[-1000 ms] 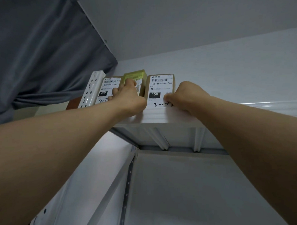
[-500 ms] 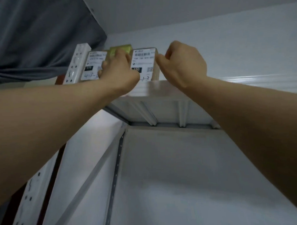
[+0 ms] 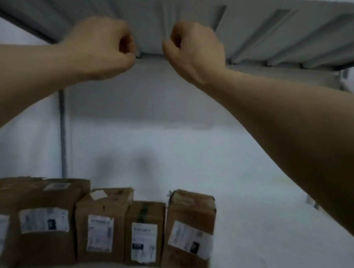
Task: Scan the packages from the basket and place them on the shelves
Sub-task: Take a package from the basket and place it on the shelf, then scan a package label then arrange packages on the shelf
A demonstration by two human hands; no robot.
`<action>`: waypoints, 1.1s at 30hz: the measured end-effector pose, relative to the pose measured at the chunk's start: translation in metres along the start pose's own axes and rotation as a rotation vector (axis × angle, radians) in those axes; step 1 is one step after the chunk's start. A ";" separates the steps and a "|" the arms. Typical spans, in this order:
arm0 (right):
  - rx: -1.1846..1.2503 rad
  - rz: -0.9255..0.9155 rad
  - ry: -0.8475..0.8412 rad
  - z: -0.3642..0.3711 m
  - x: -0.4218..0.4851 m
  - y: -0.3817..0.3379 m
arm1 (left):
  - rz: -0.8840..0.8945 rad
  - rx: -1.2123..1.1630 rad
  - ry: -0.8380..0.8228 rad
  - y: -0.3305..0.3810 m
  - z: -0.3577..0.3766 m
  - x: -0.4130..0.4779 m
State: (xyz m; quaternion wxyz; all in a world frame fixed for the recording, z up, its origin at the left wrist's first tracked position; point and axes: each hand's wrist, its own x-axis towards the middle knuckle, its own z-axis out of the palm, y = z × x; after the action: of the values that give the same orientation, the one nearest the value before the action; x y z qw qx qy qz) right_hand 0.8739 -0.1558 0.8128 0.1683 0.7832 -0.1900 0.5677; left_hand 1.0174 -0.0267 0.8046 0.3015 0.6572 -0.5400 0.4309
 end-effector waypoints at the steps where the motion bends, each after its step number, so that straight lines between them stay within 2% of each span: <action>1: -0.011 0.028 -0.037 -0.006 -0.020 0.016 | -0.004 0.010 -0.051 0.015 0.010 -0.015; 6: 0.009 0.240 -0.232 -0.044 -0.138 0.081 | -0.010 -0.064 -0.325 0.095 0.055 -0.098; 12: -0.035 0.573 -0.596 -0.115 -0.301 0.125 | -0.046 -0.266 -0.517 0.186 0.075 -0.196; 16: -0.091 0.781 -0.803 -0.176 -0.401 0.139 | -0.184 -0.447 -0.731 0.248 0.082 -0.271; 22: -0.063 1.111 -1.172 -0.273 -0.540 0.154 | -0.495 -0.666 -1.045 0.321 0.086 -0.416; 27: -0.041 1.385 -1.205 -0.346 -0.657 0.166 | -0.641 -0.660 -1.274 0.378 0.074 -0.525; 30: -0.043 1.491 -1.278 -0.389 -0.721 0.172 | -0.774 -0.660 -1.365 0.436 0.068 -0.576; 33: -0.022 1.683 -1.284 -0.435 -0.782 0.187 | -0.836 -0.673 -1.508 0.507 0.069 -0.617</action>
State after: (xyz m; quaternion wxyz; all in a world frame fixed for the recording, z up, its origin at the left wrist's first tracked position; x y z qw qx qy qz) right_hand 0.2022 -0.0271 0.2067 -0.4043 0.5509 -0.7298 -0.0210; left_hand 0.5143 0.0718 0.1887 0.1762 0.7829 -0.4090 -0.4345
